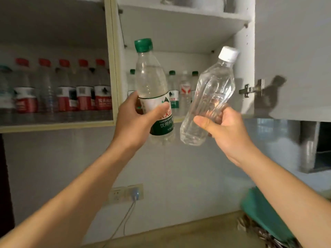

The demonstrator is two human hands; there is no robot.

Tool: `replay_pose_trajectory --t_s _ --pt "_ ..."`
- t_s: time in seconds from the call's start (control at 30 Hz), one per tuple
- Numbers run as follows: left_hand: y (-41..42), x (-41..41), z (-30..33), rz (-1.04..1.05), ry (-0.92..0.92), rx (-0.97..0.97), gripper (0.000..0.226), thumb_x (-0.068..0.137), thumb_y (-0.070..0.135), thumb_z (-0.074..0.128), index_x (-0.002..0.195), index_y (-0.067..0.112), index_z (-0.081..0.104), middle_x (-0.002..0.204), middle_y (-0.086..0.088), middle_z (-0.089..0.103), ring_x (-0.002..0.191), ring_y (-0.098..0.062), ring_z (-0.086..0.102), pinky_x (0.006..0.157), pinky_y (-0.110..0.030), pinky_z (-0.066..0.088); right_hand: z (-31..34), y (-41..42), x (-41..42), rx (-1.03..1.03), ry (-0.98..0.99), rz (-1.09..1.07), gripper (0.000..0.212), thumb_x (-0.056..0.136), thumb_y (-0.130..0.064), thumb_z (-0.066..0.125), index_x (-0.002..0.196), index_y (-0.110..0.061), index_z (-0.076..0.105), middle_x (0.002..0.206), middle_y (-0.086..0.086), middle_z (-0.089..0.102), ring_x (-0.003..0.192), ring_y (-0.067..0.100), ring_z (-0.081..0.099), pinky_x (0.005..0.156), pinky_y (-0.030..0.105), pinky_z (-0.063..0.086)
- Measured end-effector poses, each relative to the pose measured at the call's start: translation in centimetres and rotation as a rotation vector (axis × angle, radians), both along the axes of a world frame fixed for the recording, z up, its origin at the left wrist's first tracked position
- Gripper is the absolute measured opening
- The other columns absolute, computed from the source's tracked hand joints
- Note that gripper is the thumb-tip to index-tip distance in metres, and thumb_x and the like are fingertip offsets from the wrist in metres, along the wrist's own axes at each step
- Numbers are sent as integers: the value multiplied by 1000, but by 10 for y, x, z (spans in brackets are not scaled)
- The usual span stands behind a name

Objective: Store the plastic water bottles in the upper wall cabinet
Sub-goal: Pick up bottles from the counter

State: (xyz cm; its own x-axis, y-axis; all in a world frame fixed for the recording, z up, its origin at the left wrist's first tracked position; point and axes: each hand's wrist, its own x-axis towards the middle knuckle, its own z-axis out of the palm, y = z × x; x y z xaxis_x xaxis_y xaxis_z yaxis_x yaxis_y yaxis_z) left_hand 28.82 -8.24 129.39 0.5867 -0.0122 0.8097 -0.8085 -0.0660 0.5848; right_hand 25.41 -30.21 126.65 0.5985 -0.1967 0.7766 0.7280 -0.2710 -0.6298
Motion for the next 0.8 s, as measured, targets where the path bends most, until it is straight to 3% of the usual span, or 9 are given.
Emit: replay_pose_trajectory --t_s 0.13,0.23,0.3,0.47,0.6,0.73,0.8 --pt "-6 9 49 76 -55 -10 41 77 48 83 112 35 66 99 22 74 90 7 68 75 -22 54 59 -6 18 -55 -63 -17 29 84 -22 82 103 -31 63 87 -22 76 81 -7 71 66 11 53" --pt "-14 28 65 109 9 47 47 79 44 84 120 30 64 105 17 72 92 2 68 81 -27 56 82 -13 48 -96 16 -54 33 80 -34 85 106 -30 66 99 -9 77 91 1 72 86 30 57" --pt "-19 42 66 136 56 90 51 80 40 84 124 25 63 111 12 71 97 -3 66 88 -34 57 87 -16 68 -99 90 -58 41 79 -36 86 113 -27 65 103 -9 76 99 9 71 93 38 56" --pt "-24 76 71 178 108 87 40 83 39 82 117 26 64 105 11 72 97 -11 69 91 -42 59 97 -21 105 -155 213 -104 44 81 -47 82 117 -28 66 110 -5 74 105 25 69 90 46 58" --pt "-26 102 81 163 212 96 33 84 41 82 110 27 66 102 7 74 95 -16 72 92 -46 59 113 -21 122 -288 389 -199 91 79 -60 77 150 -15 44 139 10 60 109 31 66 60 34 59" --pt "-33 126 83 177 259 94 37 86 40 80 115 25 65 108 4 72 101 -21 70 95 -49 57 115 -16 141 -314 396 -207 89 85 -55 74 154 -12 36 145 14 54 111 32 65 76 45 63" --pt "-37 137 84 159 290 89 44 86 39 80 123 21 62 114 1 72 104 -23 70 96 -50 57 114 -15 149 -277 429 -161 90 86 -52 74 155 -13 32 150 14 50 123 36 59 85 50 61"
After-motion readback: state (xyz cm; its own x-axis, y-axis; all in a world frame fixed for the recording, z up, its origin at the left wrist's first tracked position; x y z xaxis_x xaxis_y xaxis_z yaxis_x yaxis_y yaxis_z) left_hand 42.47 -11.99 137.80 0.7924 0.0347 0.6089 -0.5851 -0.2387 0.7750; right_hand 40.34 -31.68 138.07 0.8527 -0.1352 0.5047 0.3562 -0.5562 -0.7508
